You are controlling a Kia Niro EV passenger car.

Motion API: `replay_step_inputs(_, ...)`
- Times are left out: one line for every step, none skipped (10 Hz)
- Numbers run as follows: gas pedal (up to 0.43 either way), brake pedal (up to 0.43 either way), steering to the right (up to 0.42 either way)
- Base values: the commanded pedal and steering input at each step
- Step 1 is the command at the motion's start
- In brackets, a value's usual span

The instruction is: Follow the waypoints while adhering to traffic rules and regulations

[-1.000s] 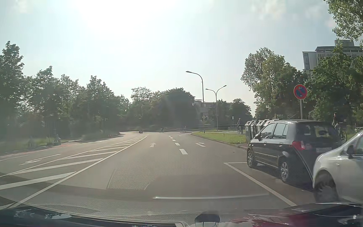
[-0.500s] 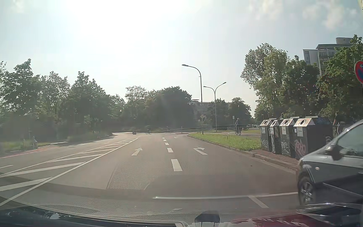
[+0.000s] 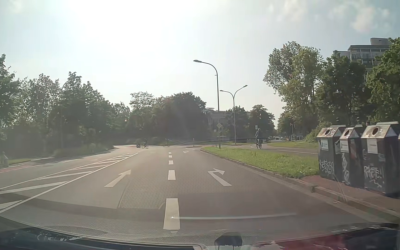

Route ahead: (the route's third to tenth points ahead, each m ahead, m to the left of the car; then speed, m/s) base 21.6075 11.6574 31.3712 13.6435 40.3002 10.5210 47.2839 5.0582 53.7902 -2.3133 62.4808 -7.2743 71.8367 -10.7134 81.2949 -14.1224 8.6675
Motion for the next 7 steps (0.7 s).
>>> replay_step_inputs(0.0, 0.0, 0.009)
replay_step_inputs(0.0, 0.0, 0.006)
replay_step_inputs(0.0, 0.0, 0.004)
replay_step_inputs(0.0, 0.0, 0.0)
replay_step_inputs(0.0, 0.0, -0.004)
replay_step_inputs(0.0, 0.0, -0.012)
replay_step_inputs(0.0, 0.0, -0.018)
